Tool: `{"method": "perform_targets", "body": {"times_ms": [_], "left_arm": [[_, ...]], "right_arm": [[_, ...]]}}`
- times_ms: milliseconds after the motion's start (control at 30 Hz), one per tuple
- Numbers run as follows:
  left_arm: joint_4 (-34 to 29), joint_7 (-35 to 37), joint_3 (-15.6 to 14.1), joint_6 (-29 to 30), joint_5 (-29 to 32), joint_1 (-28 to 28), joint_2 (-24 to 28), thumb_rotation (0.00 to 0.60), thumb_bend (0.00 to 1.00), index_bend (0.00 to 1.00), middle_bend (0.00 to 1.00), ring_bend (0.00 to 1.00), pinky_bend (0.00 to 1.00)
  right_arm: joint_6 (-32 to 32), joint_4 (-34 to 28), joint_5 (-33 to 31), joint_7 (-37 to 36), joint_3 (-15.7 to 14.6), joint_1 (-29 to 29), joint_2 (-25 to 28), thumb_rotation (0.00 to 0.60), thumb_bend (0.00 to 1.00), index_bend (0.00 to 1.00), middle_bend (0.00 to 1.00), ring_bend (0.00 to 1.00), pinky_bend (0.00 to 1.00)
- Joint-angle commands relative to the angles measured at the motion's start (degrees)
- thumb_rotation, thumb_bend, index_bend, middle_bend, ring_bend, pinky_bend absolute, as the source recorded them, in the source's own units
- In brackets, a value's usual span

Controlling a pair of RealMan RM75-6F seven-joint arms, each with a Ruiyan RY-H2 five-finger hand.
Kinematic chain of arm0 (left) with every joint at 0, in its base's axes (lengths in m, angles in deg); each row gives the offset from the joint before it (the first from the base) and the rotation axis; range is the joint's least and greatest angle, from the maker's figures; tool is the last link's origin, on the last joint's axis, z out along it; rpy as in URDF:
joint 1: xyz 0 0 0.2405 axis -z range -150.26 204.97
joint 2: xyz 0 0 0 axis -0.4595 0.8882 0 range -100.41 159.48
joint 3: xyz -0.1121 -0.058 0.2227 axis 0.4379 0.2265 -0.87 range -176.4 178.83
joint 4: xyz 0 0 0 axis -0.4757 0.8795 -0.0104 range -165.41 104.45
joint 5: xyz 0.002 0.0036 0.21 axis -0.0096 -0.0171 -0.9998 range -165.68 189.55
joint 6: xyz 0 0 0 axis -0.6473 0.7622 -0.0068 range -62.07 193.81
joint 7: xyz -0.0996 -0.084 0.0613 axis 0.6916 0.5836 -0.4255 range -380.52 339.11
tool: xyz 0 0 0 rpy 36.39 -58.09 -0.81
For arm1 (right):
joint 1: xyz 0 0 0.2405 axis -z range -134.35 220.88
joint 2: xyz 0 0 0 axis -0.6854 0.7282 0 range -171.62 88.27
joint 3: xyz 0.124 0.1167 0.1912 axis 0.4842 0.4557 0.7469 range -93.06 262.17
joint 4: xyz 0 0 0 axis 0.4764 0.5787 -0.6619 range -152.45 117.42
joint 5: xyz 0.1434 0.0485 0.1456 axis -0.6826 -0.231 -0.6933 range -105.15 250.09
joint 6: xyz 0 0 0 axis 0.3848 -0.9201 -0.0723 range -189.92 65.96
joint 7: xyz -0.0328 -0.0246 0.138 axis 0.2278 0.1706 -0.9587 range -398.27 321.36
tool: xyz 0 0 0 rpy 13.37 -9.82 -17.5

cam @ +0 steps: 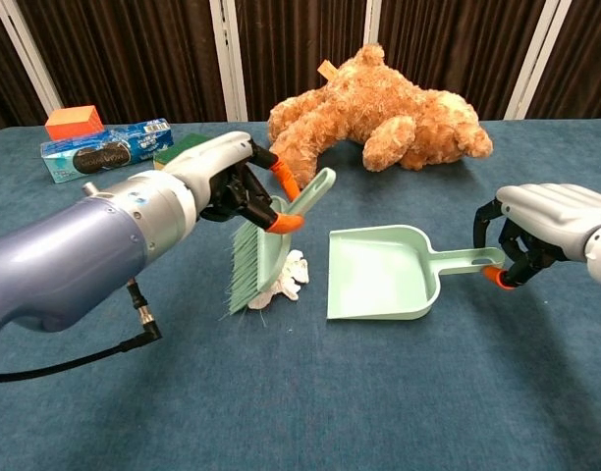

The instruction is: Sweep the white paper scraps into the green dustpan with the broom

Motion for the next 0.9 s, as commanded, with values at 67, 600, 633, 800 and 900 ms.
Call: {"method": "perform_targets", "body": {"times_ms": [67,600,633,800,900], "left_arm": [[1.0,2.2,0.4,-0.8,-1.8,0.7,-1.7,0.6,0.64,0.78,1.0,1.0,1.0],[3.5,7.1,2.9,-0.2,-8.7,4.3,-9.5,0.6,0.64,0.78,1.0,1.0,1.0],[3.3,7.2,2.9,-0.2,-8.9,4.3,-9.4,0.6,0.64,0.78,1.0,1.0,1.0],[1.5,8.3,3.3,0.4,-10.3,3.1,-7.6,0.6,0.64,0.78,1.0,1.0,1.0],[0.5,8.8,3.5,0.2,-10.6,2.2,-5.7,0.6,0.64,0.78,1.0,1.0,1.0]], "right_arm": [[-0.1,-0.2,0.1,0.0,-0.1,0.1,0.1,0.6,0.46,0.59,0.82,0.8,0.8],[0.2,-0.5,-0.7,0.6,0.5,-0.5,0.4,0.6,0.46,0.6,0.82,0.8,0.8],[0.1,-0.5,-0.7,0.6,0.5,-0.5,0.4,0.6,0.46,0.6,0.82,0.8,0.8],[-0.1,-0.9,-0.8,0.6,0.4,-0.4,0.7,0.6,0.46,0.6,0.82,0.8,0.8],[-0.2,-1.0,-0.8,0.5,0.2,-0.2,0.7,0.6,0.46,0.6,0.82,0.8,0.8]]}}
